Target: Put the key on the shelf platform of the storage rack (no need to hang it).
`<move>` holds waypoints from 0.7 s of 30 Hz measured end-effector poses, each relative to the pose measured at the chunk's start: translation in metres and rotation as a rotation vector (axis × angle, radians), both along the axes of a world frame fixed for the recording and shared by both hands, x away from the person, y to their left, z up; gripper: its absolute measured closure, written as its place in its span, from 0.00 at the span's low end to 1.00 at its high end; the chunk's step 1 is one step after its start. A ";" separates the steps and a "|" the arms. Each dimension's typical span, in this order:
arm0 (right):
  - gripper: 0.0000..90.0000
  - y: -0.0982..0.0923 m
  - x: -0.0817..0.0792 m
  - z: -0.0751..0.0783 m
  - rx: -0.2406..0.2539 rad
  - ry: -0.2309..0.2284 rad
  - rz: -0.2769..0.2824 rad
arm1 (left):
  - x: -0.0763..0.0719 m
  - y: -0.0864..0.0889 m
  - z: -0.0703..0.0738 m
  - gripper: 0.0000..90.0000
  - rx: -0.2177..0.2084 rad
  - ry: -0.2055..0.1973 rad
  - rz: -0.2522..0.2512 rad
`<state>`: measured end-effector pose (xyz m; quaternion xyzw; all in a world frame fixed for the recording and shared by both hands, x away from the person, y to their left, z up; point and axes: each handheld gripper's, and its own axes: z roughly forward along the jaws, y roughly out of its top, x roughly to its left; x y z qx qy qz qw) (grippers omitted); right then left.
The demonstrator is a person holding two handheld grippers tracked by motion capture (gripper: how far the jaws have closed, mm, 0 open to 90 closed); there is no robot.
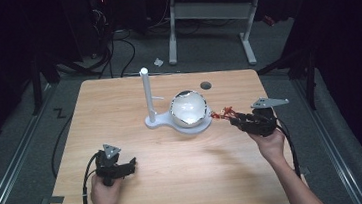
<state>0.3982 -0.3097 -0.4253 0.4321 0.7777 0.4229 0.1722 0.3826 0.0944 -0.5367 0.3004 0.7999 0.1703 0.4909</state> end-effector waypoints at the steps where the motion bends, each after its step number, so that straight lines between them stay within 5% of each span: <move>1: 0.75 0.002 0.001 0.001 0.001 -0.003 0.005 | 0.000 0.000 0.000 0.17 -0.002 0.000 0.002; 21: 0.75 0.034 0.025 0.010 -0.006 0.004 0.054 | 0.000 0.000 0.000 0.17 -0.003 0.000 0.002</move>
